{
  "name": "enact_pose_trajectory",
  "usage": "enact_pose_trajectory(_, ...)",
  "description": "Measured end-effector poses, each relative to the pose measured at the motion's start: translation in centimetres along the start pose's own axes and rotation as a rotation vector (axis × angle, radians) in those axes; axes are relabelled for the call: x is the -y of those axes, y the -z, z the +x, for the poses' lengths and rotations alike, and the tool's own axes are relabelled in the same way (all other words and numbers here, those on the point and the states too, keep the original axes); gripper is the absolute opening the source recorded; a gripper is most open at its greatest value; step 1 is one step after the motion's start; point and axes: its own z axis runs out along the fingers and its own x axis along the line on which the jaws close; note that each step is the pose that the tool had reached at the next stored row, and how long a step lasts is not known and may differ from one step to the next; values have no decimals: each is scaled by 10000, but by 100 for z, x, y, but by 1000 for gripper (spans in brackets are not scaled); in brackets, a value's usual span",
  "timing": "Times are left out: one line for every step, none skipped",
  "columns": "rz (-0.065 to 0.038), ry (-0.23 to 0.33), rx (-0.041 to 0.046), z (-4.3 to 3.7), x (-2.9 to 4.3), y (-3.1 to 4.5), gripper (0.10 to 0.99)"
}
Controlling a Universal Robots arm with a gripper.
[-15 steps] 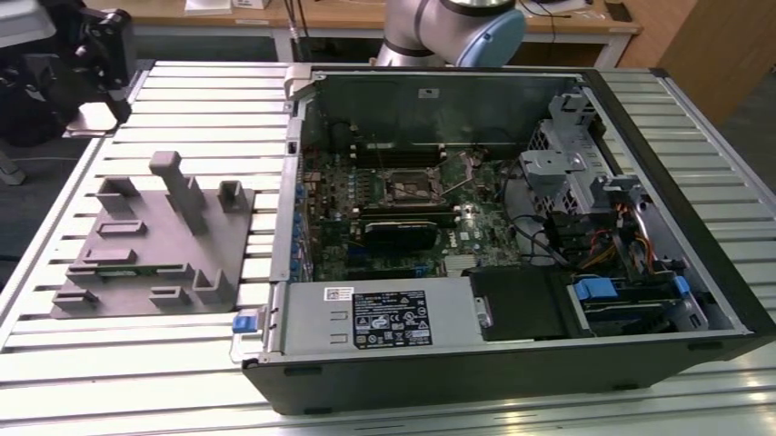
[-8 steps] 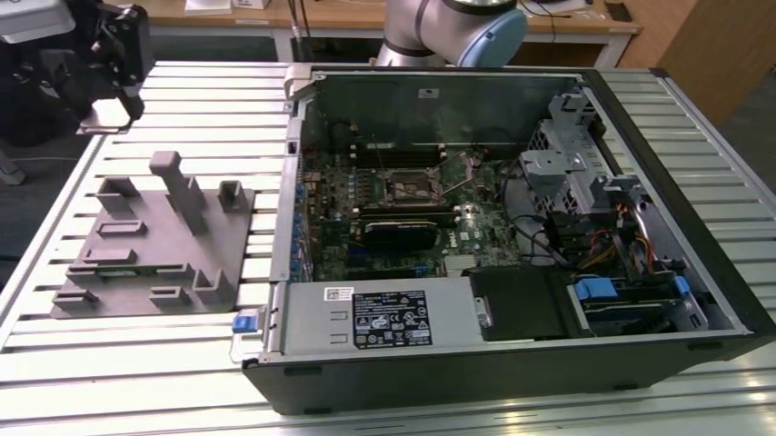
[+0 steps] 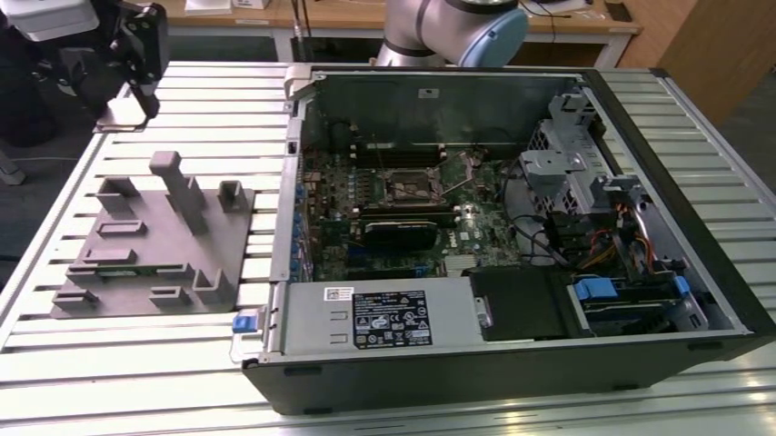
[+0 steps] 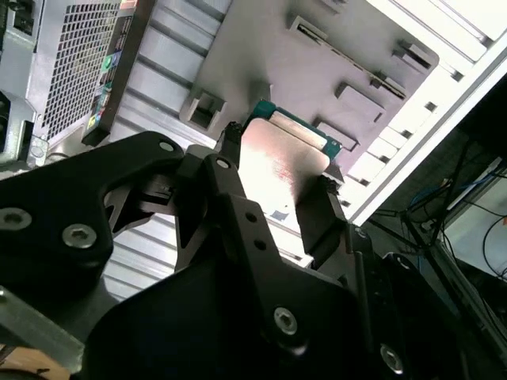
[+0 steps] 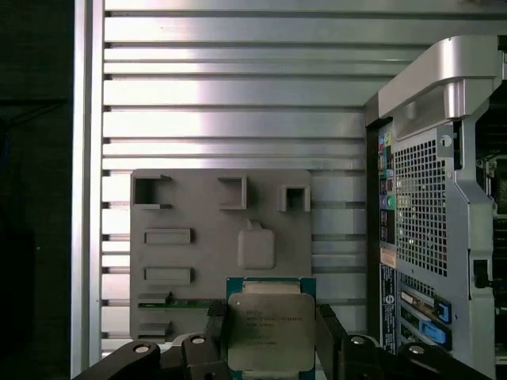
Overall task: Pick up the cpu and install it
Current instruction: 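Pick up the cpu and move it towards the insertion slot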
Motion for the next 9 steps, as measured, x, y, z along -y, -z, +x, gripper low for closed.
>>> enact_pose_trajectory(0,0,0,-21,0,0,529)
enact_pose_trajectory(0,0,0,-41,-1,-1,529)
enact_pose_trajectory(0,0,-1,-62,-1,-1,529)
enact_pose_trajectory(0,0,0,-81,-1,-1,529)
enact_pose_trajectory(0,0,0,-96,-2,-1,529)
enact_pose_trajectory(0,0,0,-110,-2,-1,529)
enact_pose_trajectory(0,0,0,-125,-2,-2,529)
enact_pose_trajectory(0,0,0,-139,-2,-2,529)
enact_pose_trajectory(-1,0,0,-153,-2,-2,529)
